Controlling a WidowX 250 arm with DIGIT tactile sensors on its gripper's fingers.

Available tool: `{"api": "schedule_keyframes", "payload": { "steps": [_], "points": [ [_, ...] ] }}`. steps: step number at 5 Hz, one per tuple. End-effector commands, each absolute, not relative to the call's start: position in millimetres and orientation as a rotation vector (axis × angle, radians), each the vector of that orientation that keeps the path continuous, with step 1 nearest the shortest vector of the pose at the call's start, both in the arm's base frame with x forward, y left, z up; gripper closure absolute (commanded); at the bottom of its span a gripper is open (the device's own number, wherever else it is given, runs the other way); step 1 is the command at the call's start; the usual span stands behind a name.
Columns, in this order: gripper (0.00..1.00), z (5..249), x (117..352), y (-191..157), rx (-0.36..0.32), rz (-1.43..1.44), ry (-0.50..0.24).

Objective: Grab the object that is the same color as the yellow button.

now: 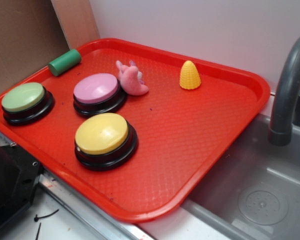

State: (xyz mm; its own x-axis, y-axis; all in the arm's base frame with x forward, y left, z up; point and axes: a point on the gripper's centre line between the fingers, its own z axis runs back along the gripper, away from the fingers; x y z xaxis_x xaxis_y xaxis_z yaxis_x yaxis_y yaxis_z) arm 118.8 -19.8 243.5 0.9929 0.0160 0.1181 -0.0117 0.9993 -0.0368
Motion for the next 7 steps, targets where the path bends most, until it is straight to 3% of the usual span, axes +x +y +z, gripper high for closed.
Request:
{"api": "schedule_keyframes", "payload": {
  "steps": [1,4,5,6,7],
  "points": [
    [0.0,244,119,-20,-0.036,0.014,-0.119],
    [0.0,203,189,-20,-0.002,0.171,-0.202],
    [0.0,193,211,-26,-0.003,0.169,-0.296],
    [0.0,172,239,-45,0.009,0.122,-0.316],
    [0.0,145,269,-55,-0.046,0.096,-0.309]
  ]
}}
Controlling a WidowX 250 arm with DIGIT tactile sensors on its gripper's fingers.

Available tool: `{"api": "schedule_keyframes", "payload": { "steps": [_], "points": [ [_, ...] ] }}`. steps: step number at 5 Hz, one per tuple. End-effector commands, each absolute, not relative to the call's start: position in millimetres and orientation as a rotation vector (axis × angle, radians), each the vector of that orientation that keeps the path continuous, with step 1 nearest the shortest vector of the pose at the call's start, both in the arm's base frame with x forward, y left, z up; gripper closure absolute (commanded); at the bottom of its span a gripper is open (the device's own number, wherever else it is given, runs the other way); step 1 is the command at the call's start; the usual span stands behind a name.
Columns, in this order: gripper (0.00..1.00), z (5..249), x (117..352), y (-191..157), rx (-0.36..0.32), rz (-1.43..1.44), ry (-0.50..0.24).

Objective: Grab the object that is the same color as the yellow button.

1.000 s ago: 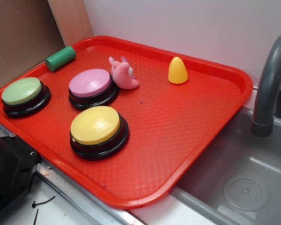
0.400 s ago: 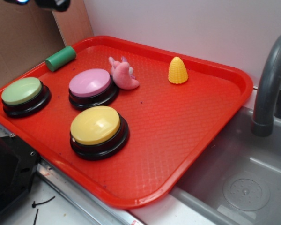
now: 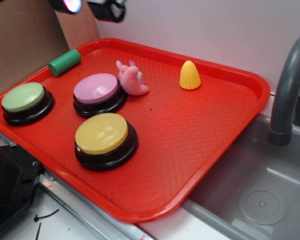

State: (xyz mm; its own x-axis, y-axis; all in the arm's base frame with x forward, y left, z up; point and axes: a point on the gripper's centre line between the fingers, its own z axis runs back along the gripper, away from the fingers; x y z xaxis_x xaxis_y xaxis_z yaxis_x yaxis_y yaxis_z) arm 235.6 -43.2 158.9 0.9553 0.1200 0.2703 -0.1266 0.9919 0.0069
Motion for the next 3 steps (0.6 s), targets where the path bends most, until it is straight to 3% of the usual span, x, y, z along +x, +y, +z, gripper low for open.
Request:
{"api": "schedule_keyframes", "payload": {
  "steps": [1,3],
  "points": [
    [0.0,124,295,-64,-0.001,0.109,-0.36],
    [0.0,81,341,-61,-0.002,0.113,-0.329]
  ]
}}
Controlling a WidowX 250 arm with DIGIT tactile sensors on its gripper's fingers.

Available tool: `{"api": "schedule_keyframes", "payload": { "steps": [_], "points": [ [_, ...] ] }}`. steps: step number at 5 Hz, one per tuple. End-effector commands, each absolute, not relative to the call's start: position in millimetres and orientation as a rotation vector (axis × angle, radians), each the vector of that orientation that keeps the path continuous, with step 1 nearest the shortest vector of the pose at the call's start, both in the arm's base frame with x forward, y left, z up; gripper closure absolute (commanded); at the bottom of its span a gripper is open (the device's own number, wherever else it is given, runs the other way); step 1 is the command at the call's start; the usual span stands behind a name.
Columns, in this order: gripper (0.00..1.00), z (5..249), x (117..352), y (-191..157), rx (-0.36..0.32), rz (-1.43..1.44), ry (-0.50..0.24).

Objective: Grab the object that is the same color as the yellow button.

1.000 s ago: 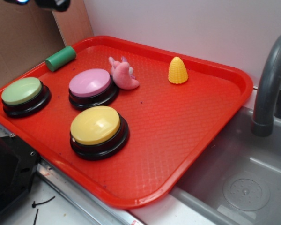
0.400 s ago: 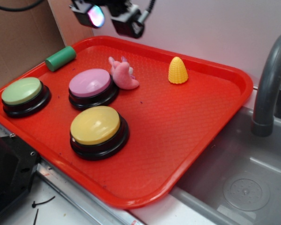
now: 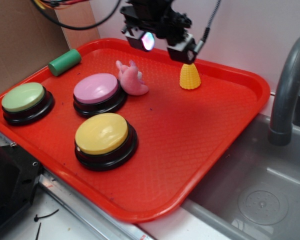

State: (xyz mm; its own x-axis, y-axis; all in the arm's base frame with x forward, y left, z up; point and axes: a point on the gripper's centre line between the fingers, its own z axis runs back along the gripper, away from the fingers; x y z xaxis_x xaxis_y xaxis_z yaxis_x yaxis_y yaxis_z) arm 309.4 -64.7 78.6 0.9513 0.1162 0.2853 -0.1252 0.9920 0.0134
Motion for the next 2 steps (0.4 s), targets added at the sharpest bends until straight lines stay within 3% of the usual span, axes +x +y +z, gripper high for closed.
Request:
{"api": "schedule_keyframes", "payload": {
  "steps": [1,2],
  "points": [
    [0.0,60,359,-61,-0.055,0.044,-0.303],
    [0.0,47,360,-65,-0.041,0.004,-0.28]
  ]
}}
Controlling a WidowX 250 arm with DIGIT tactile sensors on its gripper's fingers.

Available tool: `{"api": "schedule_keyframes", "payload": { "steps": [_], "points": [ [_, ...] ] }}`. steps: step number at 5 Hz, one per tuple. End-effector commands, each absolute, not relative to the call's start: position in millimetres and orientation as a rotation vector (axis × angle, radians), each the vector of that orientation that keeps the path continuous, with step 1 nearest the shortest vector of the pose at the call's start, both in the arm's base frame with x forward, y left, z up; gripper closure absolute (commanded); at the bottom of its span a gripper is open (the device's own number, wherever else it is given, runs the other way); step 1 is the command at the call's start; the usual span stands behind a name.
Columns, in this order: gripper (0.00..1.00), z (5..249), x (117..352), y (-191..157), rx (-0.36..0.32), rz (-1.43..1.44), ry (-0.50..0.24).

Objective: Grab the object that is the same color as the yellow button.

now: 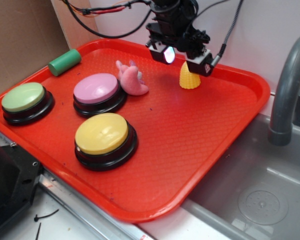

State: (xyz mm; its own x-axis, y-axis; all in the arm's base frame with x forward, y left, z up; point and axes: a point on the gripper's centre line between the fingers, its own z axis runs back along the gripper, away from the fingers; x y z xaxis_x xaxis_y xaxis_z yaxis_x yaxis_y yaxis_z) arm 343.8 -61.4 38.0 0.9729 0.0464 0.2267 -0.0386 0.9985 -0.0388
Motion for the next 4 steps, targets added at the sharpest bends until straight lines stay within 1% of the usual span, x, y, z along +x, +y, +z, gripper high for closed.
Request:
{"api": "schedule_keyframes", "payload": {
  "steps": [1,2,3,4],
  "points": [
    [0.0,42,354,-65,-0.047,-0.001,-0.265],
    [0.95,40,353,-61,-0.045,0.014,-0.259],
    [1.0,41,358,-56,-0.041,0.012,-0.231],
    [1.0,51,356,-53,-0.008,-0.033,-0.207]
  ]
}}
